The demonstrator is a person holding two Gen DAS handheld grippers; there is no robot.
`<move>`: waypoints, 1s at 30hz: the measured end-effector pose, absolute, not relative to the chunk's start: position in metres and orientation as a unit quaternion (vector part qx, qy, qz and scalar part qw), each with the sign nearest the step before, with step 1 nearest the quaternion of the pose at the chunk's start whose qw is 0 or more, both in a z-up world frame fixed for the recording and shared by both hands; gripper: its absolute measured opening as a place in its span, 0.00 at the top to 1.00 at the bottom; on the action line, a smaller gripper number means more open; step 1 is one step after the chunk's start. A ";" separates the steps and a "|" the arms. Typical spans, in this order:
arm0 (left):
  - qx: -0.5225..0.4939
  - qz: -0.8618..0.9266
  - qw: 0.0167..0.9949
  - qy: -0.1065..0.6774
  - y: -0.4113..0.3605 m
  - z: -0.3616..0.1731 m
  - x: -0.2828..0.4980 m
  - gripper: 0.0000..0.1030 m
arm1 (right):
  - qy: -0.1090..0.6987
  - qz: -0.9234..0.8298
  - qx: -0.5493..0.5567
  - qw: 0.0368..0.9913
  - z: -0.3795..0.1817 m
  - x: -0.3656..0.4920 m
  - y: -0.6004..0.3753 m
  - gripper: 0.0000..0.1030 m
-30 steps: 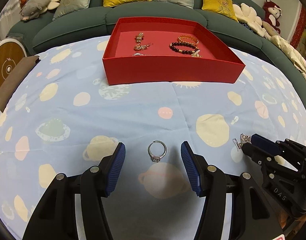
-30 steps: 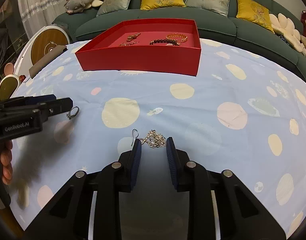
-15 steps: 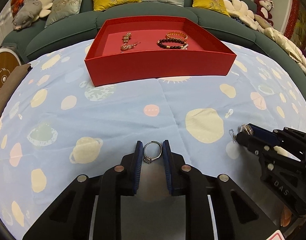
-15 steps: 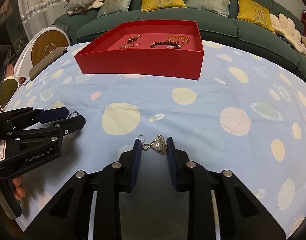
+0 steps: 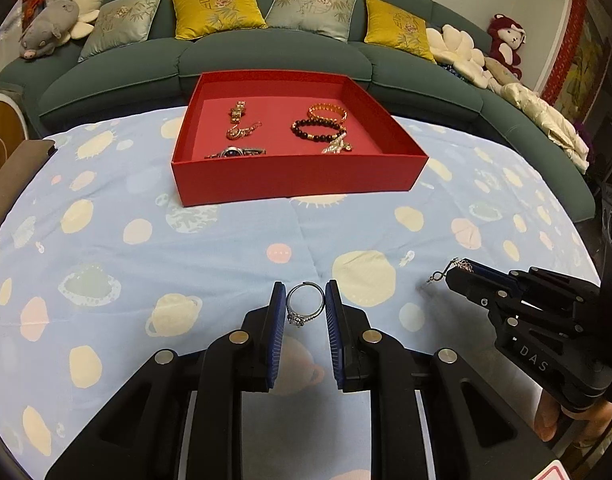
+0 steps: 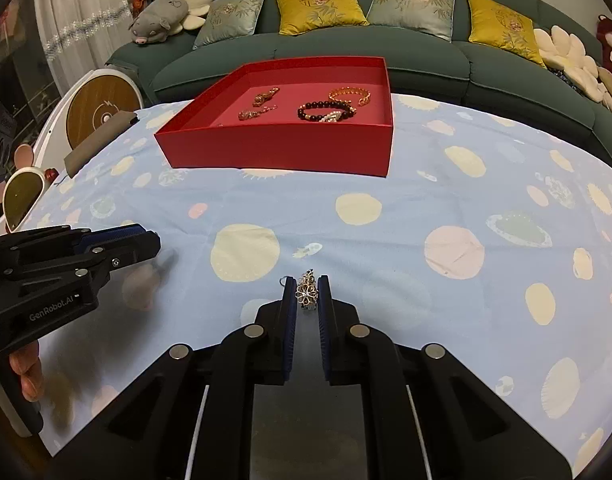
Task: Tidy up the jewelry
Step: 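Carry the ring with the left gripper while the right carries the earring to the tray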
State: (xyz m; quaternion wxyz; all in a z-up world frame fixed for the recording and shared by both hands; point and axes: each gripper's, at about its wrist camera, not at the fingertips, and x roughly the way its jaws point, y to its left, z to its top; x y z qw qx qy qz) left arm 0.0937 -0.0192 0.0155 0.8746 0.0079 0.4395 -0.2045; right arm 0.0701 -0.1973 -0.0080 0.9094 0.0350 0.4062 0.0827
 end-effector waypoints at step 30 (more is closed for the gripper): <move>-0.039 -0.147 0.913 0.379 0.013 0.067 0.138 0.83 | 0.319 0.097 0.045 0.942 0.079 0.093 -0.196 0.91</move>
